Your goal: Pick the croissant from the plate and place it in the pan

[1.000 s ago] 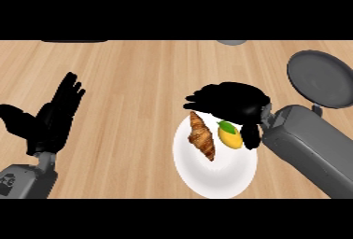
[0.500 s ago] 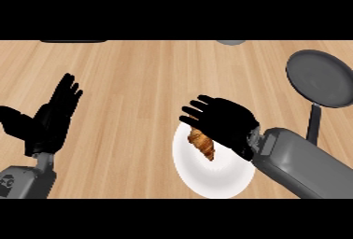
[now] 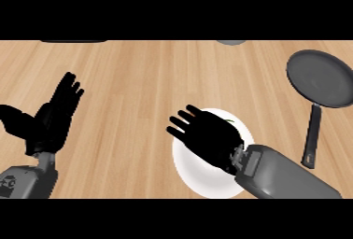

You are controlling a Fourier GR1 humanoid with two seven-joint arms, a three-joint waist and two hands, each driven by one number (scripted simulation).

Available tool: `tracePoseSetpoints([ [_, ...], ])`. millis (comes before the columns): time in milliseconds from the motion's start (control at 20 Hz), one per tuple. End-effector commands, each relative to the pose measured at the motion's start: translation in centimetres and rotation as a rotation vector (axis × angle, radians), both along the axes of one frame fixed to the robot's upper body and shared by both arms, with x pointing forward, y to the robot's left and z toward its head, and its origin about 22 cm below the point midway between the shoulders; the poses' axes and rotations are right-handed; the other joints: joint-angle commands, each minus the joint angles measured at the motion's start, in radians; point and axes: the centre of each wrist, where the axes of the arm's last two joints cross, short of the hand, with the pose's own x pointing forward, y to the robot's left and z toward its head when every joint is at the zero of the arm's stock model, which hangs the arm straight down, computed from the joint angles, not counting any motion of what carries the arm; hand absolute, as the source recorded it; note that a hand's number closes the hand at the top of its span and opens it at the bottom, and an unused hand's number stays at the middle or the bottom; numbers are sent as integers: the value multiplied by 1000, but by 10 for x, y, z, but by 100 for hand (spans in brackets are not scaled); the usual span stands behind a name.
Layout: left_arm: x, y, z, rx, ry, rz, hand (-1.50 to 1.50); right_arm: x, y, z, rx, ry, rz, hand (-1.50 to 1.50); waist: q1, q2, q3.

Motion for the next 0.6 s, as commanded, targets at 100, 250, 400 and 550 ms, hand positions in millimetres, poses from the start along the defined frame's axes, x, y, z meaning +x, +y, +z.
tracePoseSetpoints([
  [100,-9,-24,6,-6,-21,-19,0,18,25,-15,-44,-17,-58,-150,7,1,0],
  [250,-2,-12,-4,-13,-10,-14,0,20,26,-19,-54,-22,-72,-150,3,1,0],
  [400,15,-22,4,0,-4,-13,0,8,25,-38,-41,-3,-48,-150,-1,1,0],
  [550,3,1,-4,-5,-2,-22,0,36,29,-38,-42,-13,-59,-150,5,2,0],
])
